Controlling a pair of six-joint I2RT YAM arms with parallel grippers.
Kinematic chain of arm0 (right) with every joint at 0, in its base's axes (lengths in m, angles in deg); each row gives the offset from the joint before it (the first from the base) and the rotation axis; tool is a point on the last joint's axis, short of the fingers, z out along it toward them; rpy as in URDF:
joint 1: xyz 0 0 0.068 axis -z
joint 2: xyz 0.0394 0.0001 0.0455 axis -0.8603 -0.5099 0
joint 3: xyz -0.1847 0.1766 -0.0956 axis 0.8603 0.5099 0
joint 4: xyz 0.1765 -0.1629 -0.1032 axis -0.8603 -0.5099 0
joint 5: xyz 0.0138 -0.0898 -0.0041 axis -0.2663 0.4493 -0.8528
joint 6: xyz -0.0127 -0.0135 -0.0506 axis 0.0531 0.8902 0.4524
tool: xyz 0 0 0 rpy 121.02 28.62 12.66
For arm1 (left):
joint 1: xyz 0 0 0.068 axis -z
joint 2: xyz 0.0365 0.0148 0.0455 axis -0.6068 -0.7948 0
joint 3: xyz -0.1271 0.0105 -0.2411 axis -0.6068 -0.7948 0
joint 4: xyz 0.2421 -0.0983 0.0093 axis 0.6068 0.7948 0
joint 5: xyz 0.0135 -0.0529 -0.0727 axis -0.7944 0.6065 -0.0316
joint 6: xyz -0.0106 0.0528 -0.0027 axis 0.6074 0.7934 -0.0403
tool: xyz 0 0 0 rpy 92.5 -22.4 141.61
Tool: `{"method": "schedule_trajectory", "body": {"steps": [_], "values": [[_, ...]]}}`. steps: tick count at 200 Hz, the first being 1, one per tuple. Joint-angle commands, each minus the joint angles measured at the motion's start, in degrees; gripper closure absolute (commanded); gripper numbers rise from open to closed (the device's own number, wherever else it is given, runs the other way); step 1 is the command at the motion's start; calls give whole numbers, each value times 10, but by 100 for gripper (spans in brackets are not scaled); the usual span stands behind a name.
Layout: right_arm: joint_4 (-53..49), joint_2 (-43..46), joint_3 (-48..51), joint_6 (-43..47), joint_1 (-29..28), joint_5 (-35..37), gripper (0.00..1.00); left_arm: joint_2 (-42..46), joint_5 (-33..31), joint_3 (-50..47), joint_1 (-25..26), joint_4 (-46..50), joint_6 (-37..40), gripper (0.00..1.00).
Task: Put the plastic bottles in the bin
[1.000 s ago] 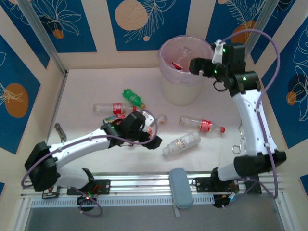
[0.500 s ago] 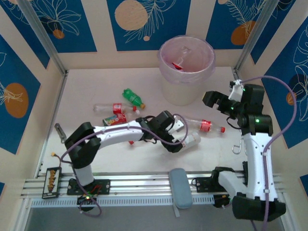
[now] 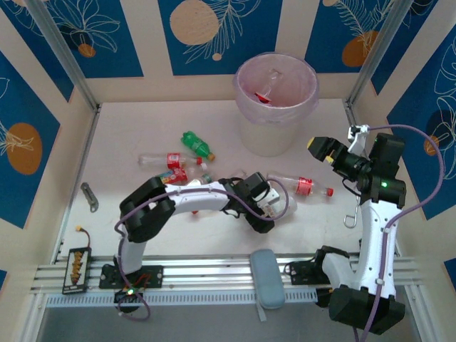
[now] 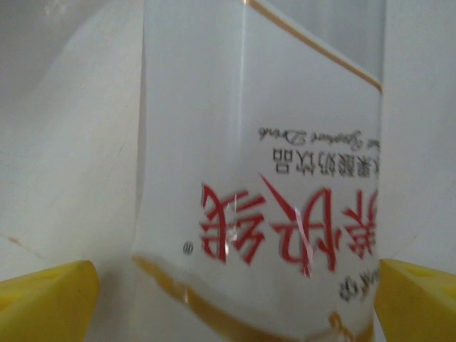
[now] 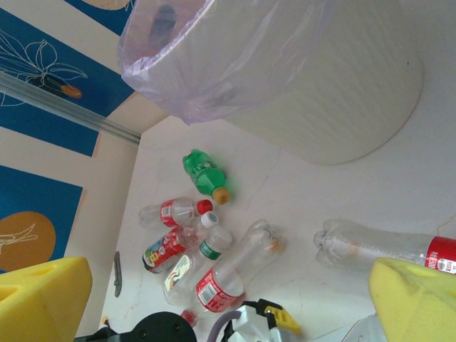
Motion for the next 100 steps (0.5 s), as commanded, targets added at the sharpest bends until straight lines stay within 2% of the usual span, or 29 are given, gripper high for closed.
{"method": "schedule_trajectory", "body": {"steps": [1,78,100], "values": [[-7,5,4,7,4,-16,0,-18,12,24,9,5,12,6],[-16,16,13,13,15,-8,0,-25,3,27,9,7,1,32],[-18,18,11,13,15,-7,0,-1,5,13,8,-12,-4,35]]}}
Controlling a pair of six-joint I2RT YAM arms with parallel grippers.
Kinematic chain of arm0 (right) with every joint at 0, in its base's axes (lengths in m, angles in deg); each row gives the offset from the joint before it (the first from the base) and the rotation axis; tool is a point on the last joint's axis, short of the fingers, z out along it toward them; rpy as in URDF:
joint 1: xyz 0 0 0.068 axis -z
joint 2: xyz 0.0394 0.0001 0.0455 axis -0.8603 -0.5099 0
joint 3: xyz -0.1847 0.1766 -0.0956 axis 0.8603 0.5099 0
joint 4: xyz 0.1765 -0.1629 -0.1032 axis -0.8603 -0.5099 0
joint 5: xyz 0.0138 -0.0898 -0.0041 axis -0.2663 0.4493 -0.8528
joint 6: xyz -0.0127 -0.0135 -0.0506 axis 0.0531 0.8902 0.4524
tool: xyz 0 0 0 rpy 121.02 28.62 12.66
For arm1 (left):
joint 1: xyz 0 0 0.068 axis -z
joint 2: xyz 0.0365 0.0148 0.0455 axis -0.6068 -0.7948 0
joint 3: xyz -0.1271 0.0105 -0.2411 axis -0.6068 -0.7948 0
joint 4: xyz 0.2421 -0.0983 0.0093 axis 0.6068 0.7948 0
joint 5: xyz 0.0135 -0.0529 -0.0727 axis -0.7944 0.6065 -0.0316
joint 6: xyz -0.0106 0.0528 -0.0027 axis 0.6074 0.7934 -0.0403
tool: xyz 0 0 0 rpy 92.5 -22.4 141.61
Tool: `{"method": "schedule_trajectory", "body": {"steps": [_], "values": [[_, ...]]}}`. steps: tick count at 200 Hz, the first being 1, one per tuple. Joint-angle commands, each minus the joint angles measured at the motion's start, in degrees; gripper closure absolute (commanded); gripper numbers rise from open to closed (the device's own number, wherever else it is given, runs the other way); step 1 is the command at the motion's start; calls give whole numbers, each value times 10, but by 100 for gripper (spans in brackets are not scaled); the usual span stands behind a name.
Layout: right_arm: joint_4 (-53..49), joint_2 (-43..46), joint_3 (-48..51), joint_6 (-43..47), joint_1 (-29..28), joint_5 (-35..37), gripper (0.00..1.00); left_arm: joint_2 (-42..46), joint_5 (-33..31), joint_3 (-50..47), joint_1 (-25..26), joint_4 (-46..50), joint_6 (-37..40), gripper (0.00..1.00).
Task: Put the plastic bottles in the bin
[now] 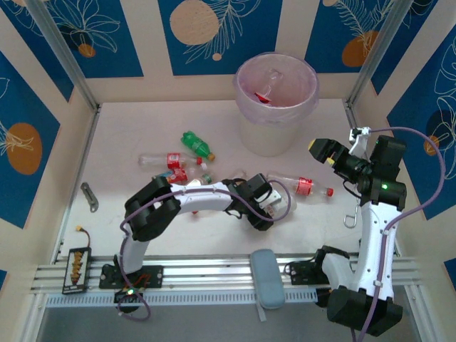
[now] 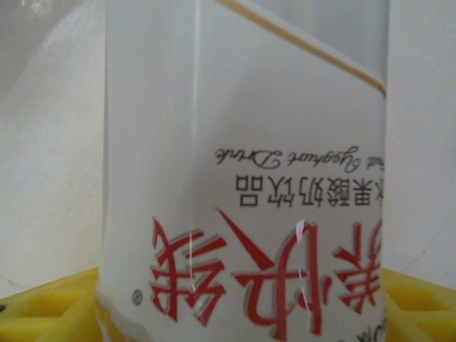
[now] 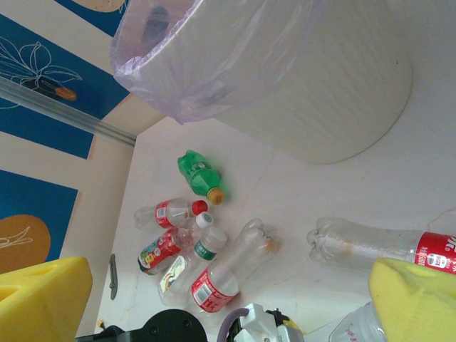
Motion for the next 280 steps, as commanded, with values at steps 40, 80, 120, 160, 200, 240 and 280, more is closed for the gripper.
{"method": "schedule_trajectory", "body": {"steps": [40,80,120,160,200,240,280], "values": [[-16,13,-2,5,2,-8,0,86,-23,-28,0,-23,-12,37],[1,8,-2,-13,-11,-30,1,183,-85,-70,-11,-42,-50,41],[34,-13,-15,-34,-114,0,2,288,-133,-137,-38,-73,-116,53],[97,-61,-20,-63,-268,68,2,416,-135,-263,-82,-165,-174,66],[187,-138,-25,-86,-399,111,3,511,-127,-351,-121,-200,-216,73],[272,-232,-35,-100,-478,129,5,544,-121,-391,-125,-228,-240,81],[309,-302,-55,-110,-502,122,5,539,-103,-394,-125,-240,-243,82]]}}
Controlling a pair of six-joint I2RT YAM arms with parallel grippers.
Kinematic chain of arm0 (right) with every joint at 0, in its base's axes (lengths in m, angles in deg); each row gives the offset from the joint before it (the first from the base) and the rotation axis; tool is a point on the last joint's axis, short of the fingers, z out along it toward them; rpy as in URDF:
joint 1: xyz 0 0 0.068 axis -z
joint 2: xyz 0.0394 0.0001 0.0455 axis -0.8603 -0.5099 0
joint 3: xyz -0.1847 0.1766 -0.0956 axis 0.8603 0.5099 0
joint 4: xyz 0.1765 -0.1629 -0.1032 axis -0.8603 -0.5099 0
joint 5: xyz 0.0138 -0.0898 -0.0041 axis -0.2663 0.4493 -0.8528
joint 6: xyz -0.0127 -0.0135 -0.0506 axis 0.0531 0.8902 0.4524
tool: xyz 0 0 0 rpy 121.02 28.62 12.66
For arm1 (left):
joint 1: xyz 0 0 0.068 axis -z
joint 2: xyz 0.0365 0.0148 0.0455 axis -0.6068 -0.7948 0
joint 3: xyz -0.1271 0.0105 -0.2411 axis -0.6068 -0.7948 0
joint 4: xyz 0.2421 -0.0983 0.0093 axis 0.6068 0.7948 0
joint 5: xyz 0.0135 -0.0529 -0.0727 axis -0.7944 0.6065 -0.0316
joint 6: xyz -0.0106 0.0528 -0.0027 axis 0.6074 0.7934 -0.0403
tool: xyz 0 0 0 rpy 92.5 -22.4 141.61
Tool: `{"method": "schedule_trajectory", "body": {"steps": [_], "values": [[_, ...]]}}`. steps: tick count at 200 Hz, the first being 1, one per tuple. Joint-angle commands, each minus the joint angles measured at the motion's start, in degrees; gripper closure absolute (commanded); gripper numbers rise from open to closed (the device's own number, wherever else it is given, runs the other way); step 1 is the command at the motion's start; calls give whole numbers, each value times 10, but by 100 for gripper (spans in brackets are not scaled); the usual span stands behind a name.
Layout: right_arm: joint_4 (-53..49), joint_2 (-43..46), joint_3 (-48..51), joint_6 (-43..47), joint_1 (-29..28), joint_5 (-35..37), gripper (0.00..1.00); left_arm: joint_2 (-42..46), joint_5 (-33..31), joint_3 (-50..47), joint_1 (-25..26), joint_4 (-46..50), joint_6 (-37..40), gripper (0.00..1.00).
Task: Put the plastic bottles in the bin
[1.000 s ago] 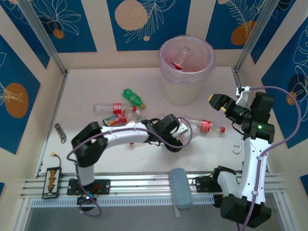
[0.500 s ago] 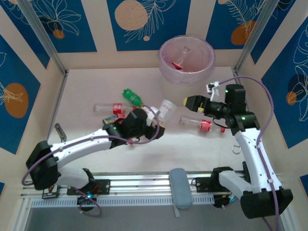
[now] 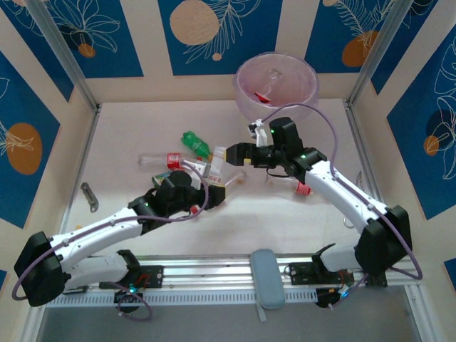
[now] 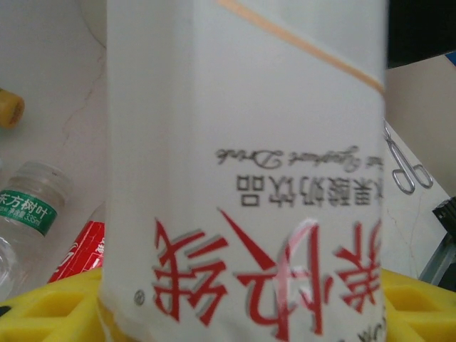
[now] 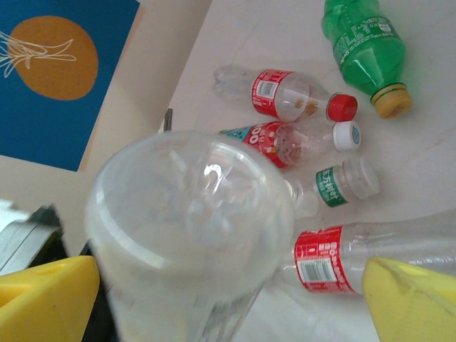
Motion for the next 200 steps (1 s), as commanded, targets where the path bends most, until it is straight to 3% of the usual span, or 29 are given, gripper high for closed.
{"method": "schedule_trajectory", "body": {"steps": [1,83,133,176,200], "values": [[43,-25,-28,-15,-12,3,5,3,17,-2,-4,-36,-9,82],[63,-70,-32,-45,-54,-18,15,-21,3,6,-8,-43,-14,82],[47,-81,-42,-37,-59,-5,29,-22,8,7,-13,-43,-14,81],[20,-83,-66,-14,-57,9,37,-16,9,-8,-17,-56,-17,61],[3,-82,-88,8,-50,20,38,0,28,-28,-30,-68,-19,17]]}}
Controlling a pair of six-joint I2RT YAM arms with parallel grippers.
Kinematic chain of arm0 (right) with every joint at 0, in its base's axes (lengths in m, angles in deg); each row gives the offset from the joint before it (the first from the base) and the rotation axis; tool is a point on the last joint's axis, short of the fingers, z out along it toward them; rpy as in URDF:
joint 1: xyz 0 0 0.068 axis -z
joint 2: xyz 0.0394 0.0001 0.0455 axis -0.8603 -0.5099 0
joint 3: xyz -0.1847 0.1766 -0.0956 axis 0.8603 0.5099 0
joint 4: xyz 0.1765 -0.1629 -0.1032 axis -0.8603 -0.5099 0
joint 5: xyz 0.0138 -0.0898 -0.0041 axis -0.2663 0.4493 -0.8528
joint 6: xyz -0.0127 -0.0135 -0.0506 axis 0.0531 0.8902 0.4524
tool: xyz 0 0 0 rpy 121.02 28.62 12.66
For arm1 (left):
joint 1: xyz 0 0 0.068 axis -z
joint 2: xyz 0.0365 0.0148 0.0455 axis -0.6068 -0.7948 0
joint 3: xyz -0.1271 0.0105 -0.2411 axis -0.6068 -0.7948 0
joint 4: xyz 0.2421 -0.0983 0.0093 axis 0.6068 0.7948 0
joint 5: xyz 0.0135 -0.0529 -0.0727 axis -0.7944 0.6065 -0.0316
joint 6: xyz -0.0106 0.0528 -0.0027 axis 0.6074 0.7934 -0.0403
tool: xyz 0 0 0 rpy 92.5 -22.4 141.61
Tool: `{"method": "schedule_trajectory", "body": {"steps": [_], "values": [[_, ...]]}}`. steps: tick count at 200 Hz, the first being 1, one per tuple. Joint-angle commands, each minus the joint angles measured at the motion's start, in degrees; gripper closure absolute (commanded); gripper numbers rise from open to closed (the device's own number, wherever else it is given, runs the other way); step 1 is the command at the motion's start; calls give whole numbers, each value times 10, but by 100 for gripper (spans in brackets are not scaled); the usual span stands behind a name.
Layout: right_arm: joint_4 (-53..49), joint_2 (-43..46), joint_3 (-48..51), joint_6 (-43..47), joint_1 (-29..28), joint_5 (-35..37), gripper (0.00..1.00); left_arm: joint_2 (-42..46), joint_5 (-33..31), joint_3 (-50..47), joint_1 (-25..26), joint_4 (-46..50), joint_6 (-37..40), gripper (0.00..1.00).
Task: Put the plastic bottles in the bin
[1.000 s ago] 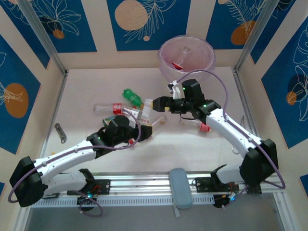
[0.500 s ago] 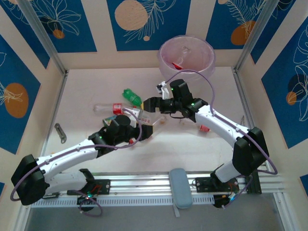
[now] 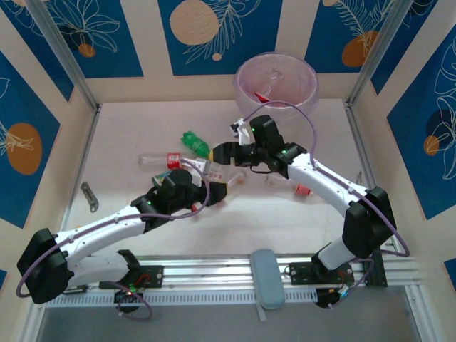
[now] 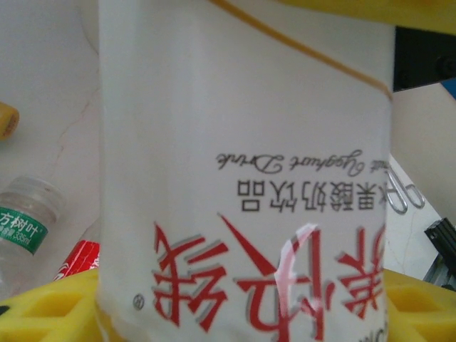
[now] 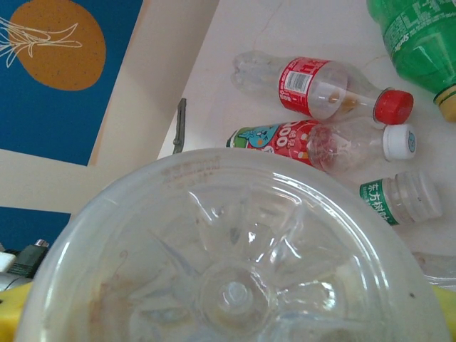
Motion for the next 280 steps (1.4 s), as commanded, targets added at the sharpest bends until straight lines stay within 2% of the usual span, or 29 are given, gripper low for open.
{"method": "schedule_trajectory", "body": {"steps": [1,18,75,118,139,167,188,201,221,280], "values": [[-25,-6,-37,39,2,17,38,21,23,-24,-16,-20,-3,15],[-69,-13,-80,82,21,38,39,54,32,-45,-31,-10,-5,0],[-169,-18,-272,212,87,125,39,153,11,-61,-59,120,15,0],[-134,-27,-381,221,150,167,41,150,12,-78,-67,123,-8,0],[-176,-59,-472,239,170,224,41,139,15,-74,-68,127,-7,0],[-190,-100,-546,264,202,306,42,127,14,-70,-70,132,-7,0],[-188,-130,-576,302,218,387,42,127,16,-72,-71,133,-7,0],[-190,-149,-587,319,231,413,42,128,15,-73,-71,133,-8,0],[-210,-181,-605,322,249,415,42,131,16,-75,-71,134,-9,0],[-249,-271,-626,329,255,418,41,112,20,-65,-73,132,-11,0]]}}
